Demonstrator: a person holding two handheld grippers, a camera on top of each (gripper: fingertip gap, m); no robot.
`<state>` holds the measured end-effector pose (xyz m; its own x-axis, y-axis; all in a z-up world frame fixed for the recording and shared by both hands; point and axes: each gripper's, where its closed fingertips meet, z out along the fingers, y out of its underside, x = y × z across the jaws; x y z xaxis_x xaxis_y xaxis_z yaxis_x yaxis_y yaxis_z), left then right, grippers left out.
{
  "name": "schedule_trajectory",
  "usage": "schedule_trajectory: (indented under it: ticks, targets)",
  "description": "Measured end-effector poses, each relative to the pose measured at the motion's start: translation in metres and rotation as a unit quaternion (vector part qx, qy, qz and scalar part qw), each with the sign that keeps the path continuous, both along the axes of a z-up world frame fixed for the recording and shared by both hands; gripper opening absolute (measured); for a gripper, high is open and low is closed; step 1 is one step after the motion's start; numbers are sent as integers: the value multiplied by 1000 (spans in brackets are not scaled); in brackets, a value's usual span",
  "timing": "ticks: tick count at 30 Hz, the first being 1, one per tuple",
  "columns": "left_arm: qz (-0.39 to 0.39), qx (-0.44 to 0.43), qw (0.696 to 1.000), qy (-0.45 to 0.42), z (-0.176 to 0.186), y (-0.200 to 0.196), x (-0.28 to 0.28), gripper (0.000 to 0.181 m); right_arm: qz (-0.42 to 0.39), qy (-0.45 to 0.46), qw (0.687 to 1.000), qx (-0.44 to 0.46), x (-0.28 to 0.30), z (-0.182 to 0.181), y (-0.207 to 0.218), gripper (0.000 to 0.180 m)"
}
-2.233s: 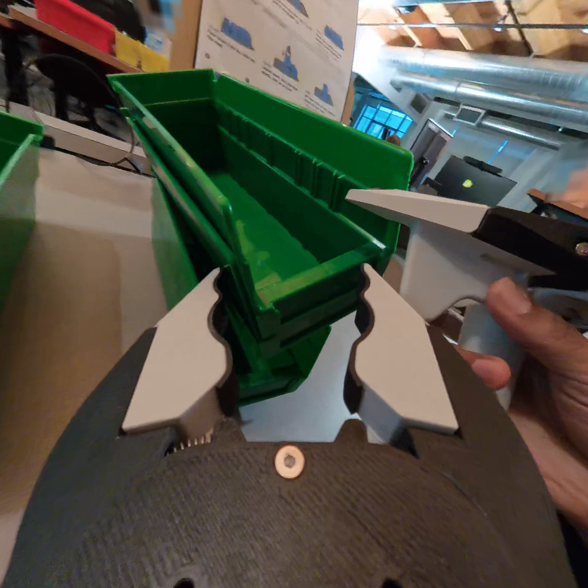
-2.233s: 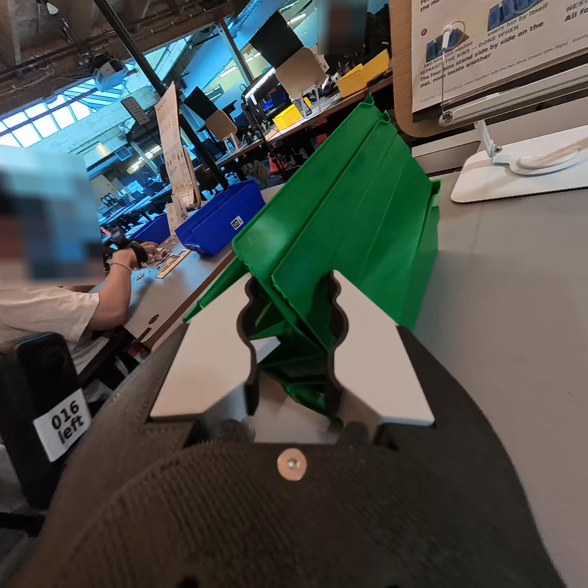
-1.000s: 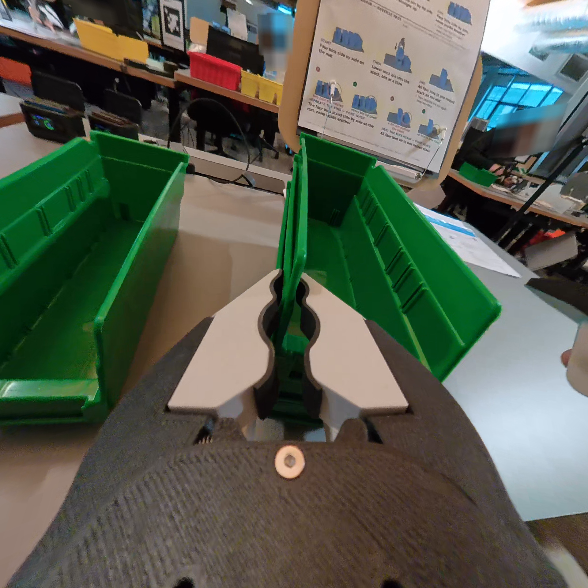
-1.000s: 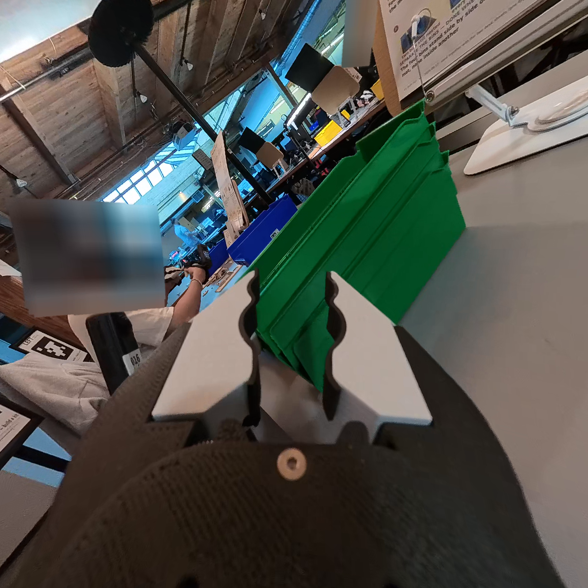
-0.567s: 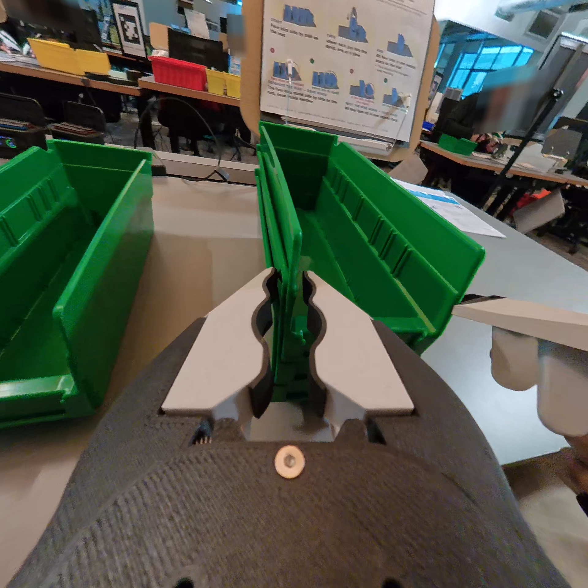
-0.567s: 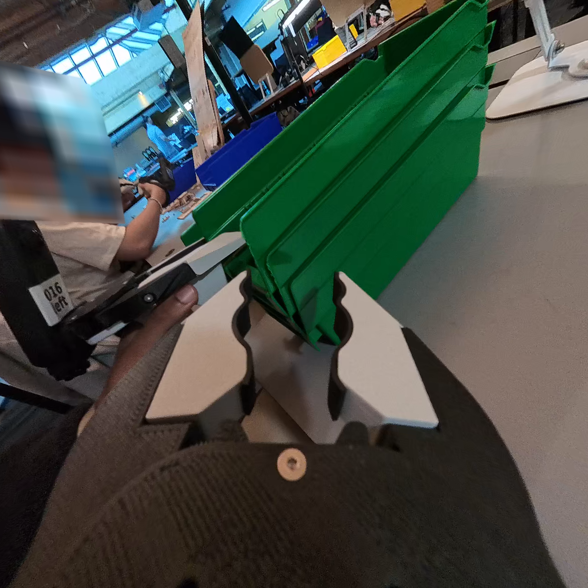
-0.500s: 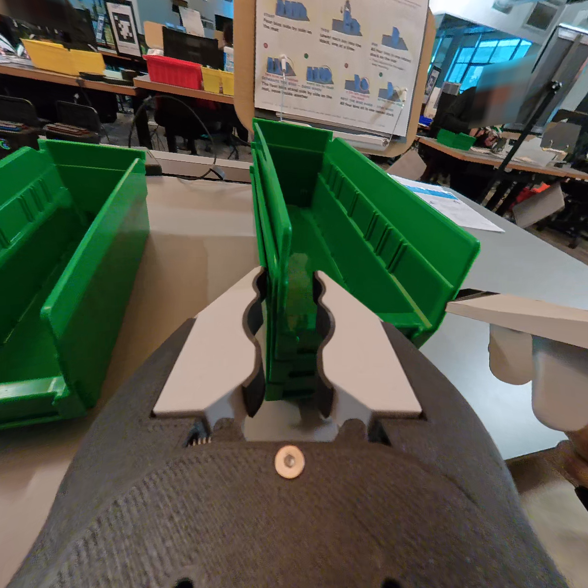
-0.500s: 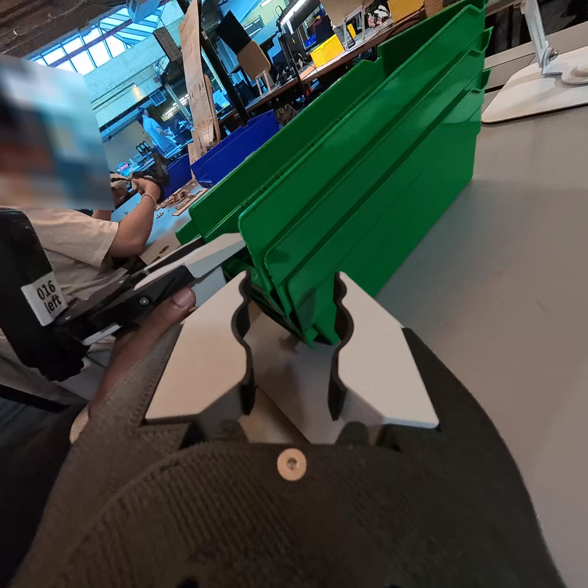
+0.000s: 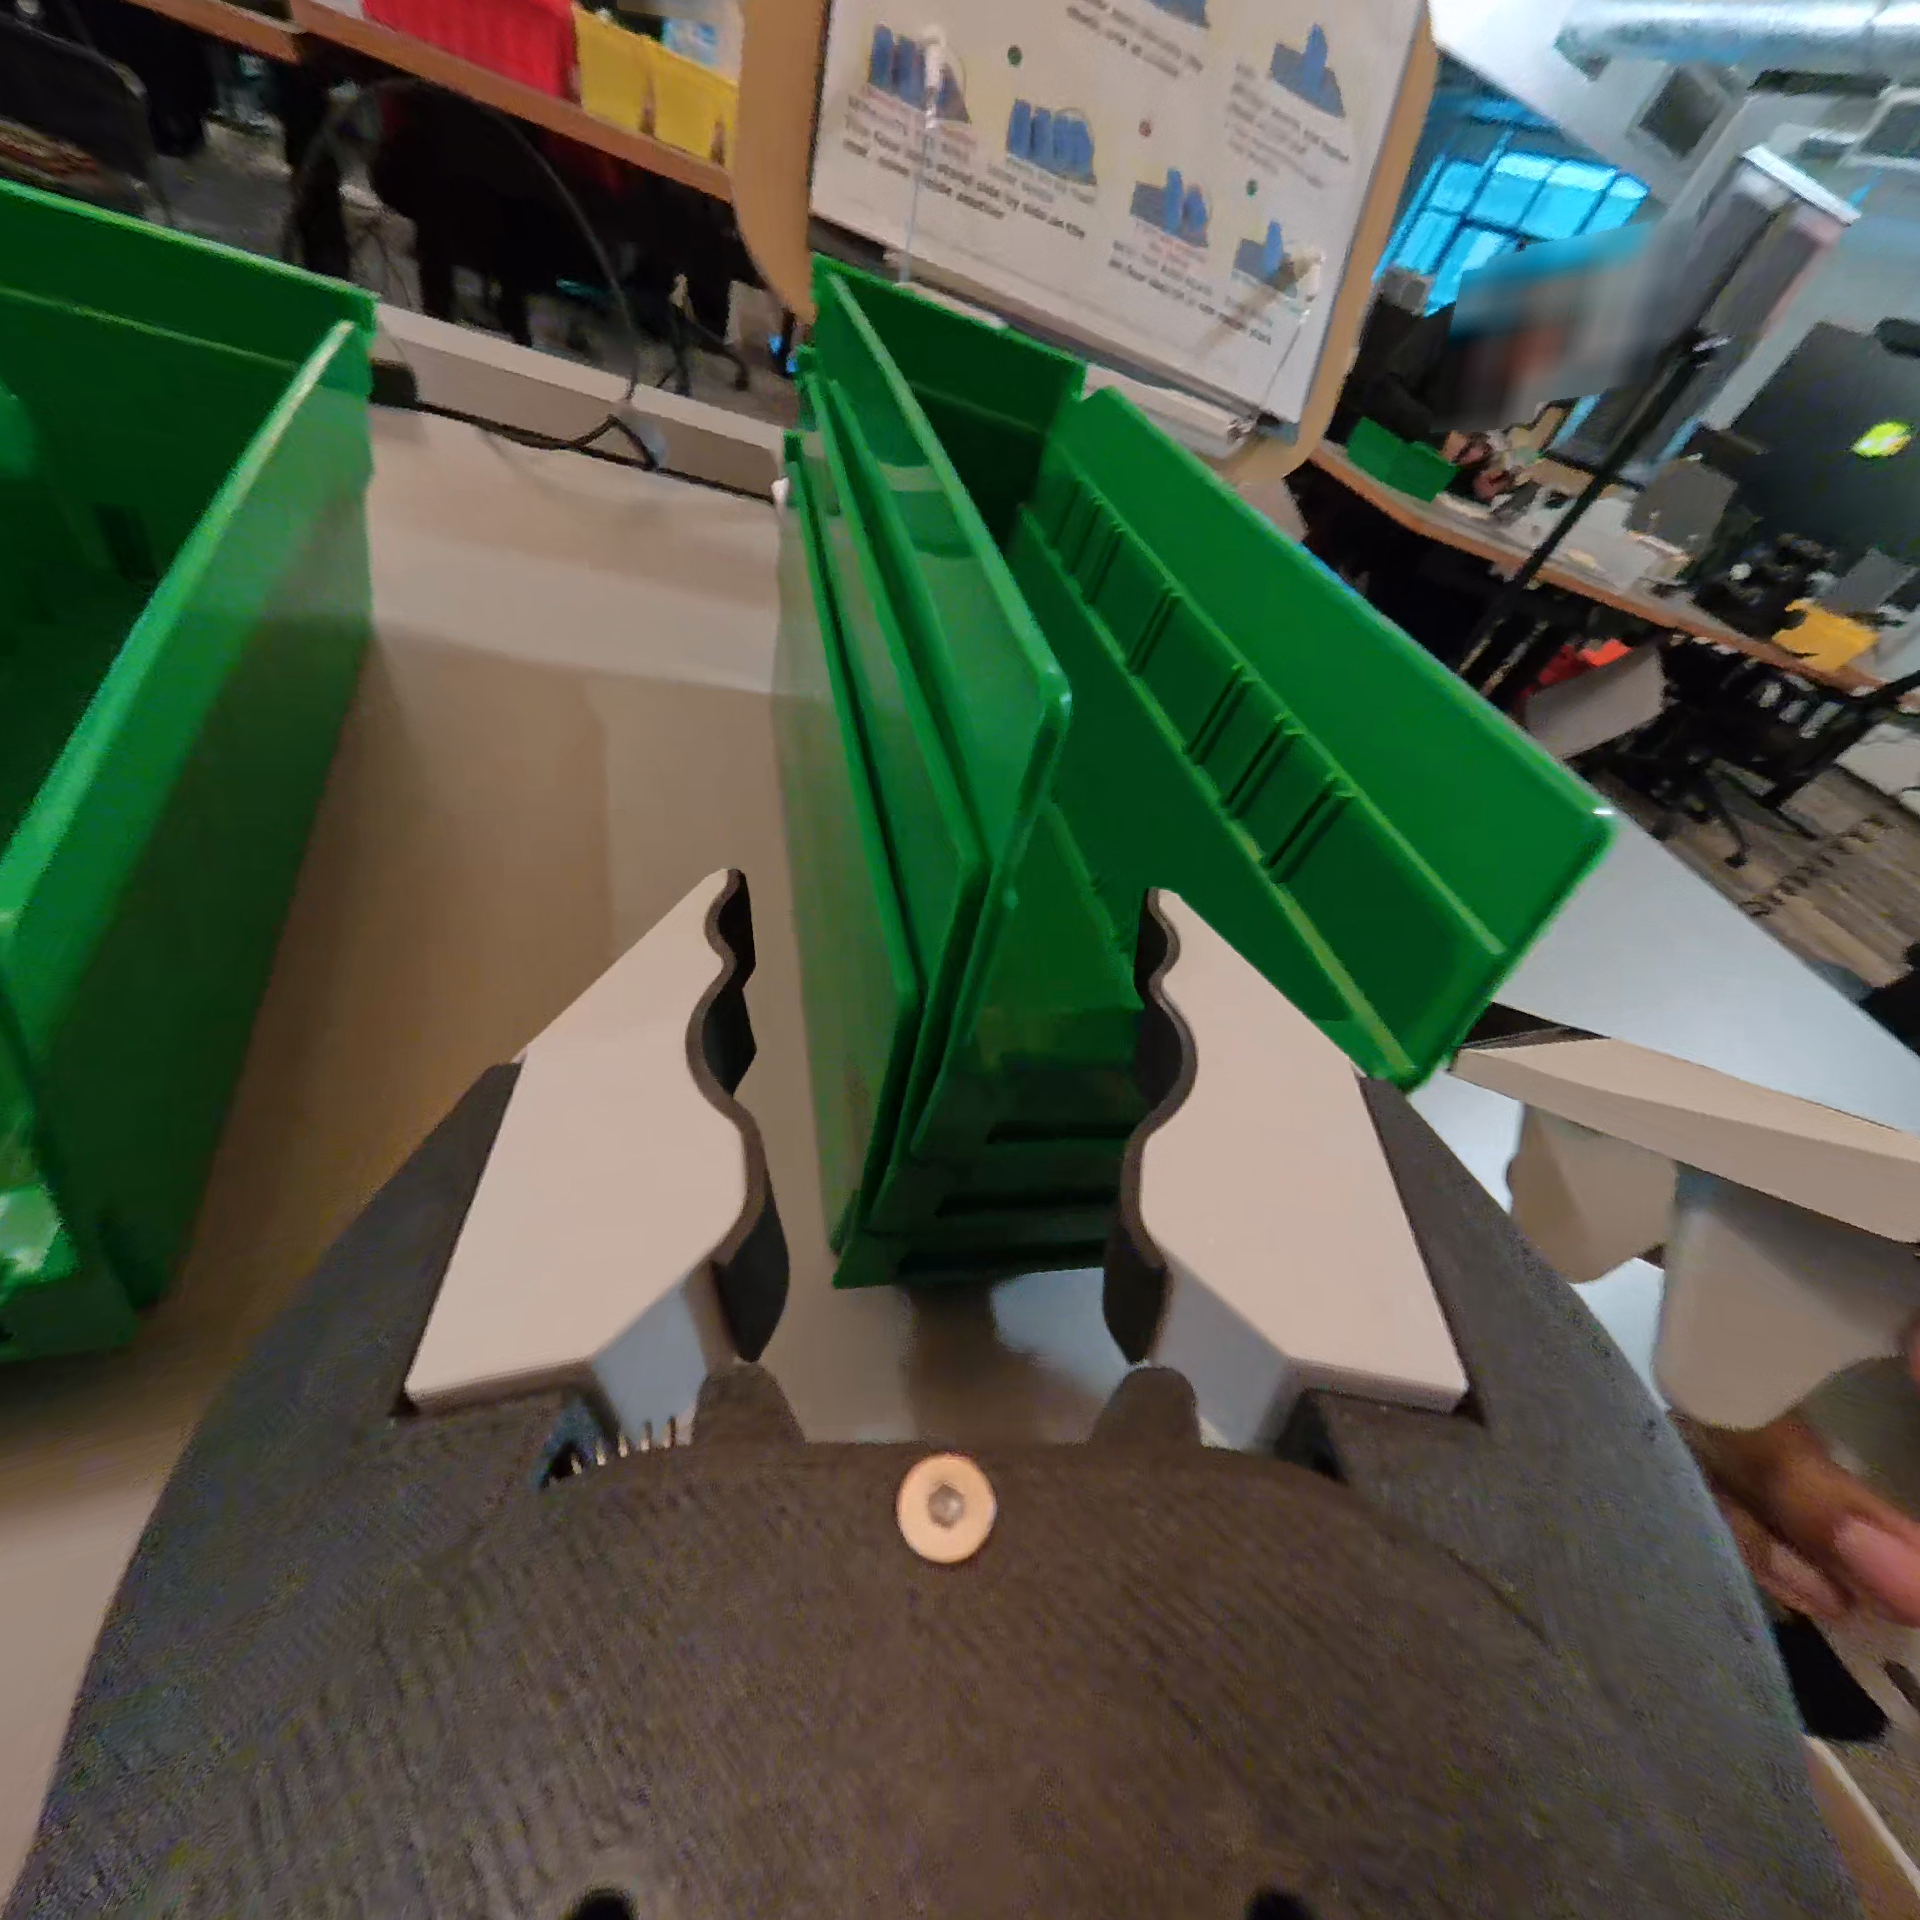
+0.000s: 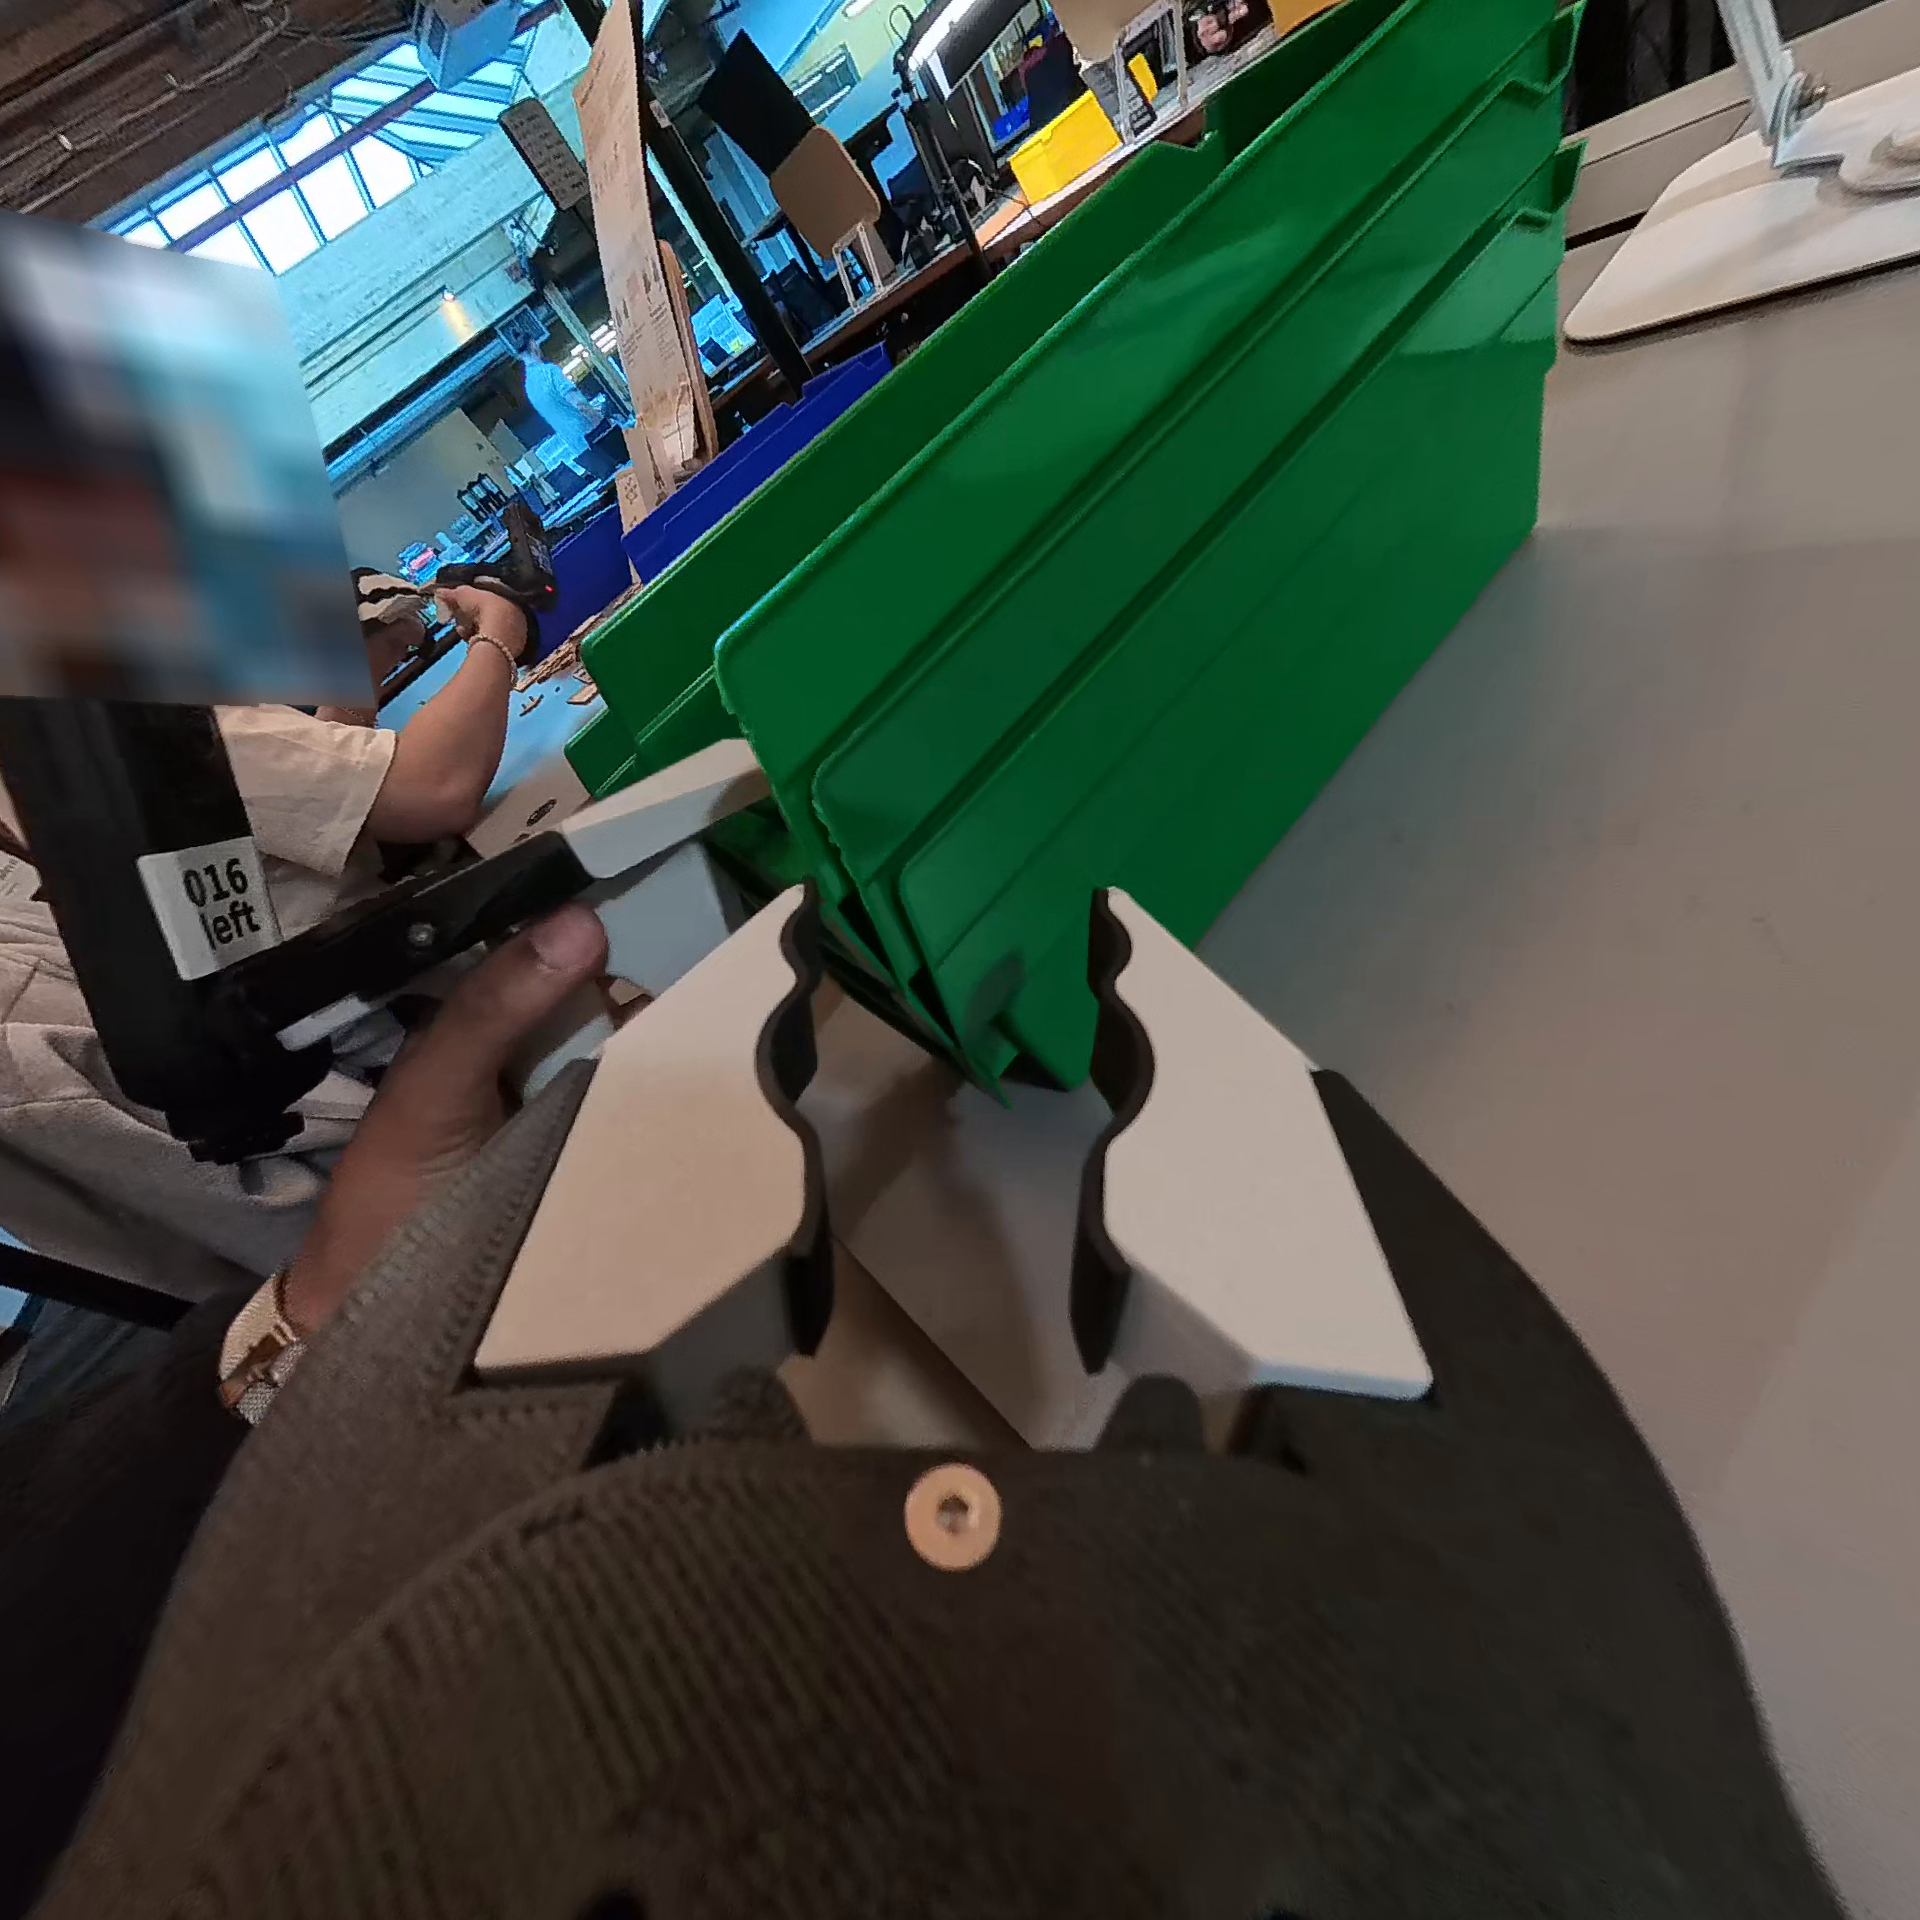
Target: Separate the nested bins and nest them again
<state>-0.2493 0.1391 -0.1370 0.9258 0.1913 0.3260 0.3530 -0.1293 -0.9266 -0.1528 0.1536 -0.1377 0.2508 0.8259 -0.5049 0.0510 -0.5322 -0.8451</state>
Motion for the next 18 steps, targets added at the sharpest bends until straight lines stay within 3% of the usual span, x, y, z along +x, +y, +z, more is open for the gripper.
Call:
schedule_trajectory:
  ticks: [3,7,10,18]
  targets:
    - [-39,7,999,3,4,2,12,72,-2,3,1000,-1,1,1,1,50]
    - [-36,4,999,-22,-1,4,8,70,-1,4,1000,-3,2,-1,1,50]
    - [-51,5,998,-43,-3,5,8,49,2,3,1000,-4,0,-3,-1,50]
    - [-65,16,996,-54,8,13,3,65,10,-4,1000,0,-4,-8,-6,51]
